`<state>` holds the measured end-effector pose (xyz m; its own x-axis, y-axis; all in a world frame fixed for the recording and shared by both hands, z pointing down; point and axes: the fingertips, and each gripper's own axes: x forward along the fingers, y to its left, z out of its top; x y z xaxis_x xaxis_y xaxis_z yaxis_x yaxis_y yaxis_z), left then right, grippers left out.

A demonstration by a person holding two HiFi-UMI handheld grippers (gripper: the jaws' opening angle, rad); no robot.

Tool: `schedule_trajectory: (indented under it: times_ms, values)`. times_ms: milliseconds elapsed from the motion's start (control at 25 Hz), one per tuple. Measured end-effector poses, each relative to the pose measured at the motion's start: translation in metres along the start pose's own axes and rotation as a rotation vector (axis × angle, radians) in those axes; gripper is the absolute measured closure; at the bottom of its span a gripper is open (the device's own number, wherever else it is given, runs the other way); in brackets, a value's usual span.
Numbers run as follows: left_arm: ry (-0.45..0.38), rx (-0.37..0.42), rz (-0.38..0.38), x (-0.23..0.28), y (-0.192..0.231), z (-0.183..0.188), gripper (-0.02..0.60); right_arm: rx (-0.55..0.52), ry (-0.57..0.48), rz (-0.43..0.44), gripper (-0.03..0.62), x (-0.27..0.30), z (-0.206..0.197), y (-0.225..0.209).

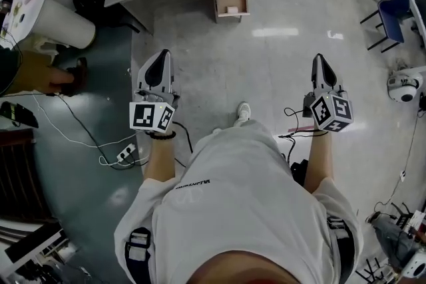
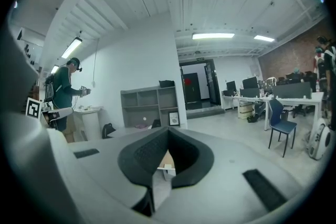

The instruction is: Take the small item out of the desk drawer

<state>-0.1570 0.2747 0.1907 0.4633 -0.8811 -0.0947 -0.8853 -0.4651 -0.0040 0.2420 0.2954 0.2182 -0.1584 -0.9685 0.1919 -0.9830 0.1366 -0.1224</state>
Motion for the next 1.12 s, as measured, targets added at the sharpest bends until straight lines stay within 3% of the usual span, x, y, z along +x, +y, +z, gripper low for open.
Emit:
schedule_trajectory:
  times_ms: [560, 920, 1120]
  values:
    - [-0.024, 0.048, 0.114, 0.084, -0.009, 0.012, 0.583, 0.003, 0.016, 0.103, 0.594, 0.083, 0.015, -0.067]
    - [0.008, 0.059, 0.094, 0.104, -0.017, 0.004, 0.583, 0.033, 0.041, 0.148, 0.594, 0.107, -0.002, -0.064]
    - [0.004, 0.025, 0.079, 0.117, -0.007, -0.010, 0.583, 0.010, 0.041, 0.136, 0.594, 0.120, 0.002, -0.059]
